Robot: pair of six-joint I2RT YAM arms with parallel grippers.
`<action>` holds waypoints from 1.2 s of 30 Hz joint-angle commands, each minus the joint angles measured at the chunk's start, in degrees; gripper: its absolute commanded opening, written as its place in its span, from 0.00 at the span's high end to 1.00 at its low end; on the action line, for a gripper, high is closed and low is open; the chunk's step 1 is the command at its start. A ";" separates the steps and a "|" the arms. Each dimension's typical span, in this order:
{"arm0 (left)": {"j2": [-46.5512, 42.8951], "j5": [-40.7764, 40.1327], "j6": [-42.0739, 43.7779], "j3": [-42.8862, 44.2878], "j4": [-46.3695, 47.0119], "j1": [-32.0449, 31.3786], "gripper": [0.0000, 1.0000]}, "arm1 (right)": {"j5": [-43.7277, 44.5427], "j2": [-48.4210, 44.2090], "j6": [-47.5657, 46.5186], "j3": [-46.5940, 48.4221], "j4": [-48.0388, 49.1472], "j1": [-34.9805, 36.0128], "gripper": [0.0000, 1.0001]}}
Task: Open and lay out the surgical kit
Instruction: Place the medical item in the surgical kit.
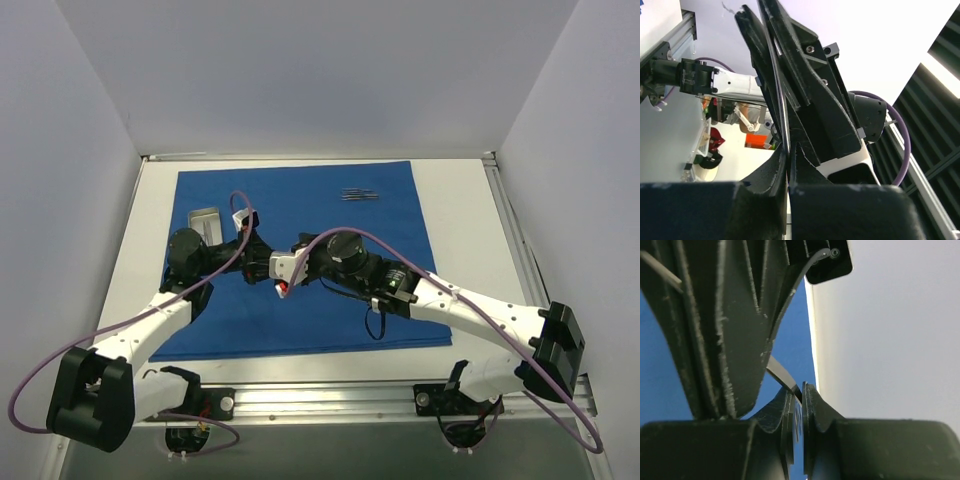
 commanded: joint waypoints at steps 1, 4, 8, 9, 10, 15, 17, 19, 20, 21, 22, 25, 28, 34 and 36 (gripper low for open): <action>-1.68 1.21 1.27 -0.34 4.84 -0.31 0.98 | -0.92 -0.92 2.34 1.52 4.60 -0.73 1.00; -0.98 0.24 -0.40 -1.48 8.61 0.65 0.43 | -1.62 -1.27 3.05 2.13 2.06 -1.70 1.00; -0.88 0.33 -1.12 -2.63 12.85 6.01 0.06 | -4.24 -2.24 4.80 2.39 -0.23 -4.59 1.00; -1.41 0.07 -0.59 -3.06 12.24 7.33 0.06 | -5.82 -2.07 5.15 2.66 -1.63 -6.60 1.00; -1.76 -0.28 0.03 -3.24 11.54 9.25 0.06 | -6.45 -1.98 5.59 2.92 -2.16 -7.84 1.00; -5.27 -1.86 20.29 -1.75 -20.17 15.15 0.06 | -9.97 2.32 5.42 7.47 -7.35 -16.01 1.00; -6.68 -5.72 35.61 3.24 -34.79 17.69 0.06 | -10.76 6.27 4.98 9.77 -10.16 -20.30 1.00; -7.30 -12.54 48.64 9.64 -51.89 18.41 0.06 | -13.38 11.71 4.80 15.21 -14.81 -23.48 1.00; -7.13 -14.77 52.12 11.68 -55.93 18.50 0.06 | -13.83 13.82 4.46 17.49 -16.74 -26.63 1.00; -6.34 -16.44 55.11 13.53 -60.49 18.50 0.06 | -13.40 18.28 3.58 19.86 -20.76 -27.62 1.00; -5.90 -18.98 57.32 15.98 -61.93 18.50 0.06 | -12.70 20.41 2.97 24.32 -22.11 -28.41 1.00; -3.88 -21.11 62.95 18.29 -64.93 18.50 0.06 | -13.75 29.53 0.86 34.95 -30.34 -32.19 1.00; -2.47 -21.47 63.32 18.29 -63.53 18.50 0.06 | -12.00 38.26 -2.75 42.89 -38.19 -34.04 1.00; -0.10 -19.88 62.61 18.03 -61.16 18.41 0.06 | -10.15 46.79 -11.01 49.94 -44.36 -34.57 1.00; 0.69 -19.62 62.70 18.20 -60.98 18.50 0.06 | -9.88 48.81 -11.89 50.73 -45.14 -34.66 1.00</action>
